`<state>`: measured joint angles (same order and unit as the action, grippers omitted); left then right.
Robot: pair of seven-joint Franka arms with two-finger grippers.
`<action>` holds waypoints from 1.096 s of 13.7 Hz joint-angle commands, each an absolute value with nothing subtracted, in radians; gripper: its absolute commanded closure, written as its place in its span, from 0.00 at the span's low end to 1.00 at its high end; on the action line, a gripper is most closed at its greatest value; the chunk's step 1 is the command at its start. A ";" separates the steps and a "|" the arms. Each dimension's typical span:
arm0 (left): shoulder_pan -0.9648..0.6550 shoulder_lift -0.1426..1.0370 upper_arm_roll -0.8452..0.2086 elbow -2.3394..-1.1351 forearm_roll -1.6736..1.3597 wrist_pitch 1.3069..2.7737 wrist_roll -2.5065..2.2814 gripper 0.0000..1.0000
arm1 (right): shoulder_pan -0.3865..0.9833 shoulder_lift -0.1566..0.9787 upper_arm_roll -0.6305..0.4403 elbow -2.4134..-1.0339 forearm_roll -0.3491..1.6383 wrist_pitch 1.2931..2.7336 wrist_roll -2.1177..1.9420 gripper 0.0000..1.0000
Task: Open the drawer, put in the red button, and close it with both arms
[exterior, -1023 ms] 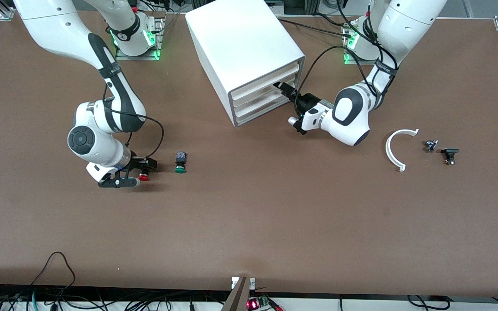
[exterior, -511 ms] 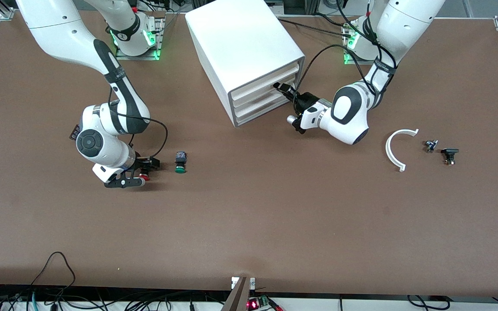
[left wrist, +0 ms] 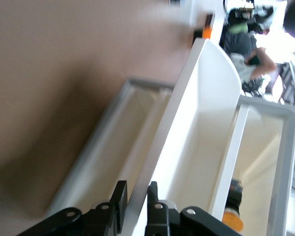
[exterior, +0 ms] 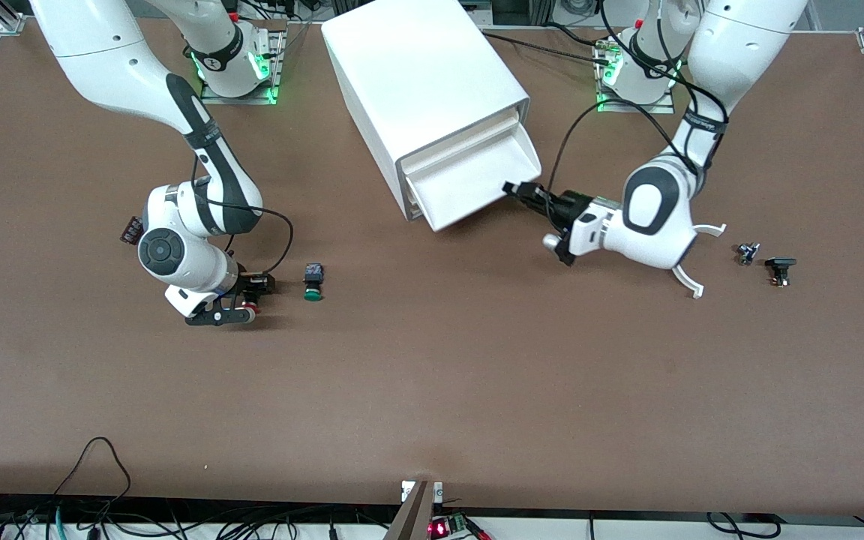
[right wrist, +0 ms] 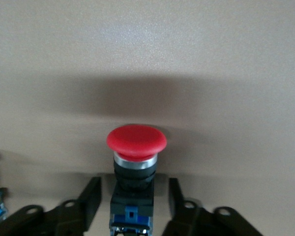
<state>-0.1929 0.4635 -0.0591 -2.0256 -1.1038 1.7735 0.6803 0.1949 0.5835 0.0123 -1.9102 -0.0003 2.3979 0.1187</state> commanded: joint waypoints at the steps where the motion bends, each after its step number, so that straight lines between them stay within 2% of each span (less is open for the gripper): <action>1: -0.184 0.459 -0.040 -1.974 -1.117 1.871 0.657 1.00 | 0.195 0.584 0.017 -1.916 -0.032 2.413 0.106 0.57; 3: -0.181 0.459 -0.035 -1.967 -1.117 1.913 0.657 1.00 | 0.195 0.586 0.034 -1.908 -0.032 2.411 0.104 0.69; 4: -0.172 0.457 -0.035 -1.967 -1.123 1.914 0.652 0.58 | 0.195 0.587 0.040 -1.905 -0.035 2.410 0.106 0.73; 5: -0.164 0.451 -0.035 -1.968 -1.150 1.916 0.655 0.02 | 0.195 0.586 0.044 -1.902 -0.035 2.408 0.106 0.77; 7: -0.158 0.414 -0.035 -1.973 -1.155 1.928 0.646 0.00 | 0.195 0.578 0.058 -1.890 -0.034 2.405 0.107 0.81; 10: -0.160 0.359 -0.035 -1.982 -1.135 1.994 0.643 0.00 | 0.195 0.542 0.060 -1.843 -0.032 2.358 0.100 0.82; 13: -0.102 0.286 -0.026 -1.980 -1.042 2.043 0.643 0.00 | 0.195 0.528 0.060 -1.712 -0.032 2.258 0.051 0.82; 15: -0.043 0.247 -0.015 -1.979 -1.043 2.045 0.649 0.00 | 0.199 0.528 0.061 -1.579 -0.031 2.128 0.008 0.82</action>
<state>-0.0965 0.3090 -0.0198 -1.9585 -1.0665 2.0515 0.6513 0.1987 0.5270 0.0544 -1.6973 -0.0232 2.2439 0.0478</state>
